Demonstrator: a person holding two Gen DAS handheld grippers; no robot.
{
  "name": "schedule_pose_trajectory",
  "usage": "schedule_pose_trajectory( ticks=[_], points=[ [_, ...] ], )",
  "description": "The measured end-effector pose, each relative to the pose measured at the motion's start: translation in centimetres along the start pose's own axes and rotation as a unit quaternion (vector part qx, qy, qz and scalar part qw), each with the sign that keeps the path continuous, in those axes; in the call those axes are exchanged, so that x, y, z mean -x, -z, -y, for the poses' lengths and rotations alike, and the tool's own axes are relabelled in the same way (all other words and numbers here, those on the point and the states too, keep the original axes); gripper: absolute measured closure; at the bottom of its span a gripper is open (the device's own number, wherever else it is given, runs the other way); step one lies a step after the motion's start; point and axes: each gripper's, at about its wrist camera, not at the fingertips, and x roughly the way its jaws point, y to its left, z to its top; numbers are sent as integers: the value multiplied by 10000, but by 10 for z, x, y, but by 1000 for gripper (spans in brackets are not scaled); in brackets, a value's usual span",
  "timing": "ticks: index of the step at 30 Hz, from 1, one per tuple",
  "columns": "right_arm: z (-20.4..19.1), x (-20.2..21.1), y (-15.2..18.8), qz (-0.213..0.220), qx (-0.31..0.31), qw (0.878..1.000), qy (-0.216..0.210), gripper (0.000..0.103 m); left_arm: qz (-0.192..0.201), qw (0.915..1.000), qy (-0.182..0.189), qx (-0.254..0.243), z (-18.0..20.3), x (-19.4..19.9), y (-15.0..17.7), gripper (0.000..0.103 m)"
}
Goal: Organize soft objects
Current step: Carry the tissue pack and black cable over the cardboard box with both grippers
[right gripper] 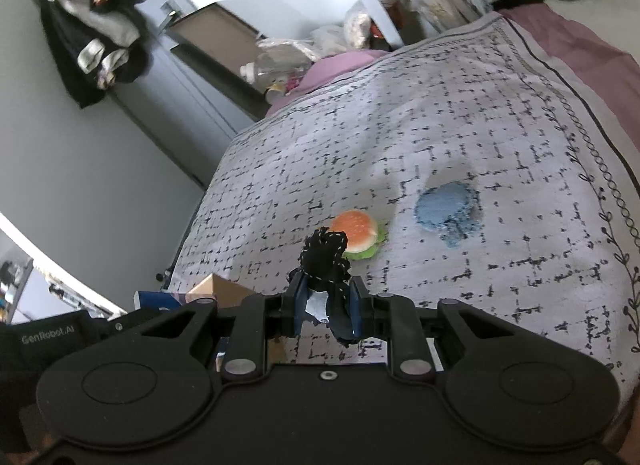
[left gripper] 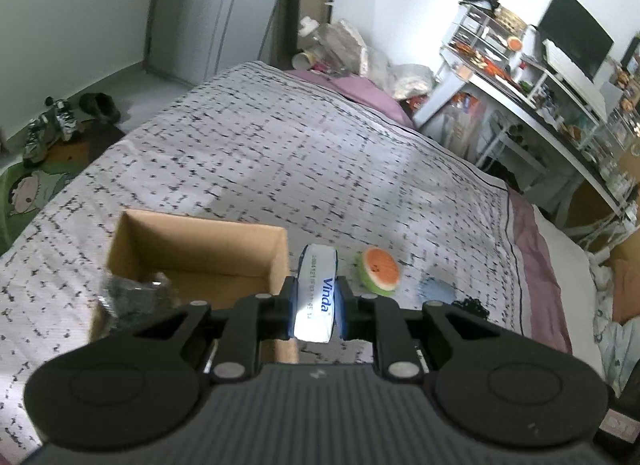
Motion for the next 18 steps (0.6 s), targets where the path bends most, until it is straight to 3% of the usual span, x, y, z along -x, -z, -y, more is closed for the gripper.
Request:
schedule_pose_trajectory(
  ticks=[12, 14, 18],
  points=[
    [-50, 1, 11, 162, 668, 9973, -272, 81, 187, 9994, -98, 267, -47, 14, -10, 85],
    [-57, 1, 13, 154, 730, 9966, -335, 81, 229, 9992, -109, 324, -55, 18, -12, 90],
    [-71, -3, 22, 66, 905, 9948, -472, 81, 322, 9985, -163, 419, -70, 24, -17, 90]
  ],
)
